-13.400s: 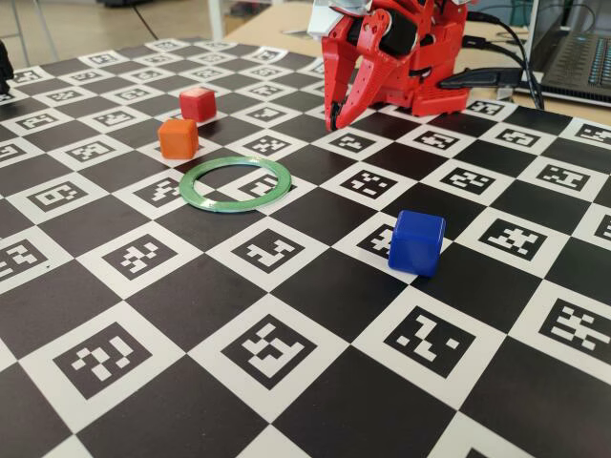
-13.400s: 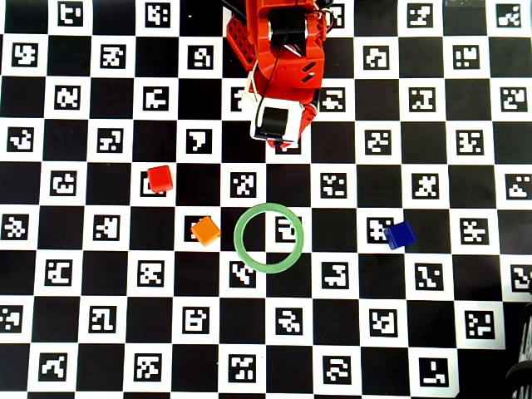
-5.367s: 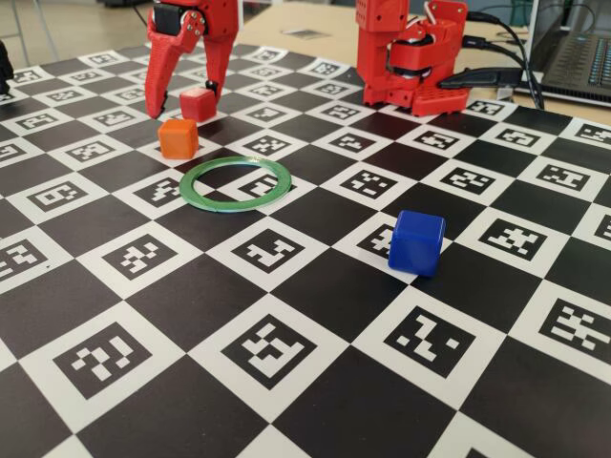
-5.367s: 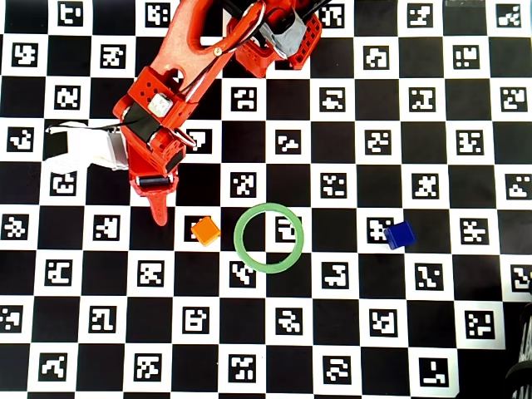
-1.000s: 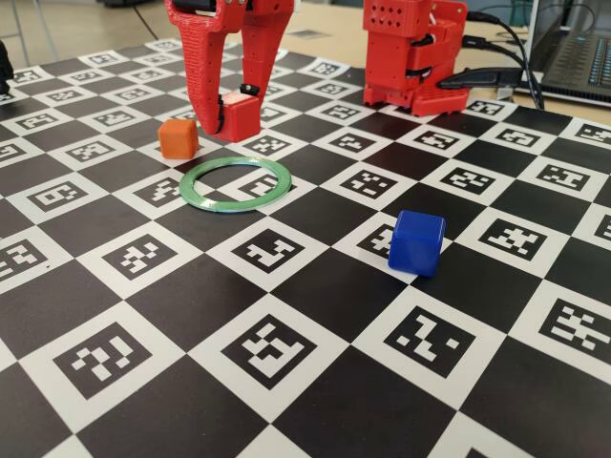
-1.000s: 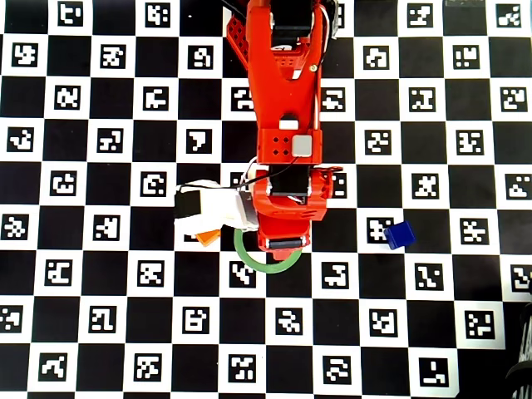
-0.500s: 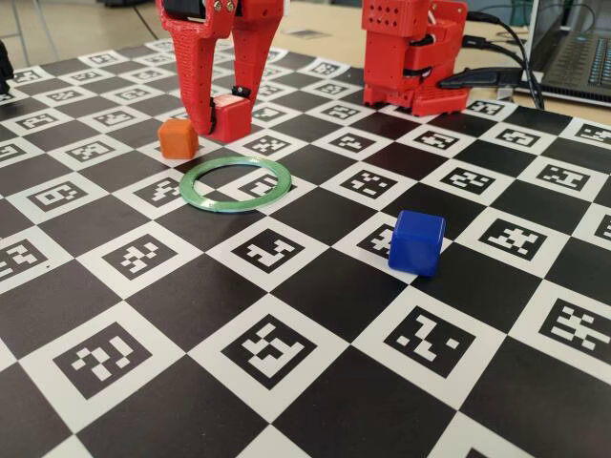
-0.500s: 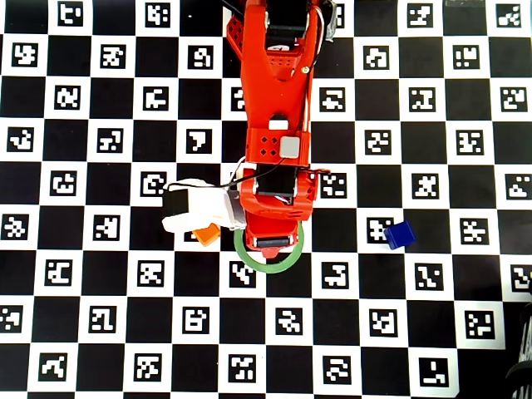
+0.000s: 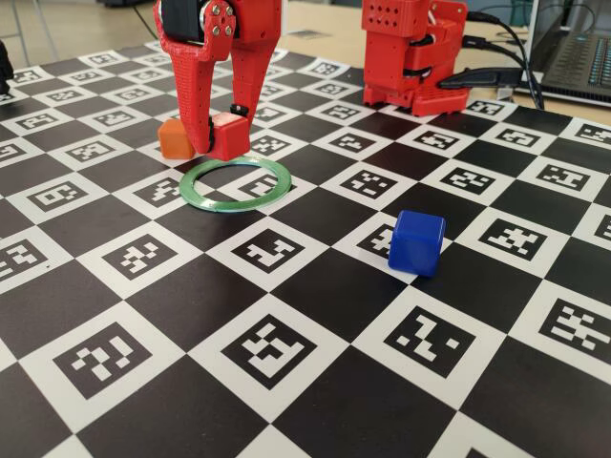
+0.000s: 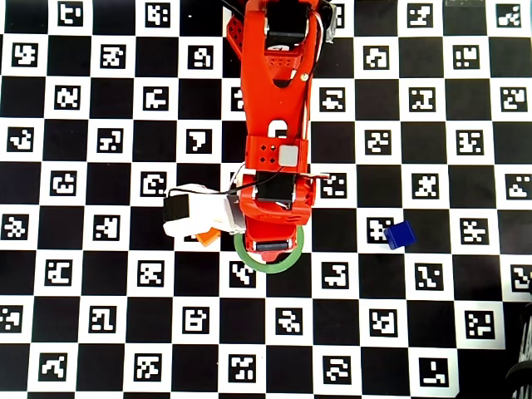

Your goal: Grab the red cube then put it in the green circle then put the blue cube on top and finally the orange cube on top

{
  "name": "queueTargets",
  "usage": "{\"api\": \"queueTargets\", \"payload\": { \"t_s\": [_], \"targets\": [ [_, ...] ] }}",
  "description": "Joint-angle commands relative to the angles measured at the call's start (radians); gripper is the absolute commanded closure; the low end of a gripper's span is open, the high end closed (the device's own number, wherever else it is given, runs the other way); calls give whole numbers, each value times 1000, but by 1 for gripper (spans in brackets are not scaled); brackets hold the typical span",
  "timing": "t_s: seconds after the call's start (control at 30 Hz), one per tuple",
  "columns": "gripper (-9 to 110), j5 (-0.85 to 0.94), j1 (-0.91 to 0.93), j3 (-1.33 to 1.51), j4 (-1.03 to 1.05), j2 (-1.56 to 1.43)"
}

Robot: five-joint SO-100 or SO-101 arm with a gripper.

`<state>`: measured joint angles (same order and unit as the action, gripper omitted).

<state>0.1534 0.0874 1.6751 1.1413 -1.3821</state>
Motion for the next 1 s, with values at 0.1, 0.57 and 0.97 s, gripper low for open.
{"api": "queueTargets", "payload": {
  "t_s": [0.1, 0.57, 0.97],
  "targets": [
    [101, -18, -14, -8, -21, -15],
    [101, -17, -8, 54, -77, 2],
    [101, -20, -9, 74, -103, 3]
  ]
}}
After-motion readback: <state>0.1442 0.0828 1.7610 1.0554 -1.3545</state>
